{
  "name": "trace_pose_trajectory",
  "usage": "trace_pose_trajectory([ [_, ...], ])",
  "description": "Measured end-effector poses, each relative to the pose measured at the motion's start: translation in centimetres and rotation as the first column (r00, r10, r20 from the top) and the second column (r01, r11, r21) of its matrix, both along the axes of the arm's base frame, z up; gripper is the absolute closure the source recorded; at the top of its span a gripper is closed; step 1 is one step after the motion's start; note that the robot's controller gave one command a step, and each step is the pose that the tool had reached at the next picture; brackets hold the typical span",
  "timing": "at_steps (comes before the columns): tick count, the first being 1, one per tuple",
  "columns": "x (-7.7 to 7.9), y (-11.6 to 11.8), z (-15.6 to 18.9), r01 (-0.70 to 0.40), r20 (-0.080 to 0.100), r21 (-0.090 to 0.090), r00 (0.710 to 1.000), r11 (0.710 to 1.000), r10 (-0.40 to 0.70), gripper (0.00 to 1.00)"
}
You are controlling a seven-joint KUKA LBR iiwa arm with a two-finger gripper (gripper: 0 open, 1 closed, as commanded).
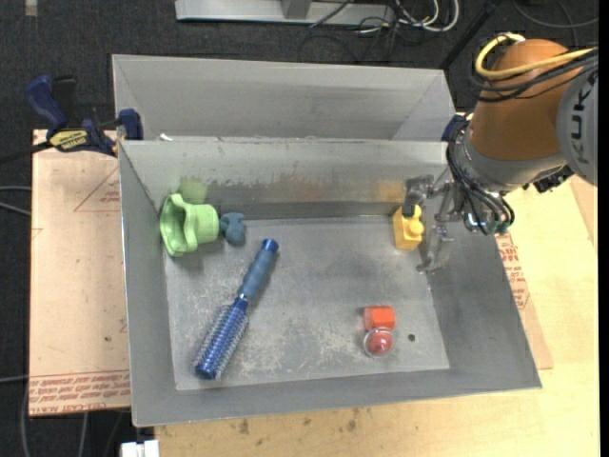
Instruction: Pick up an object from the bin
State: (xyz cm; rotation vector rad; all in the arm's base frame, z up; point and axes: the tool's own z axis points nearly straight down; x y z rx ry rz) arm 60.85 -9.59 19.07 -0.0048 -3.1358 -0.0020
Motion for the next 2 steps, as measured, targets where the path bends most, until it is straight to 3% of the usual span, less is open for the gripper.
trace_pose_trajectory([
  [1,-6.0,2.2,-5.8,0.02,-0.004,0.002,1.0,1.0,-0.02,0.0],
  [2,-9.9,3.6,-12.2,-0.252,0.003,0.002,0.968,0.968,0.252,0.0],
])
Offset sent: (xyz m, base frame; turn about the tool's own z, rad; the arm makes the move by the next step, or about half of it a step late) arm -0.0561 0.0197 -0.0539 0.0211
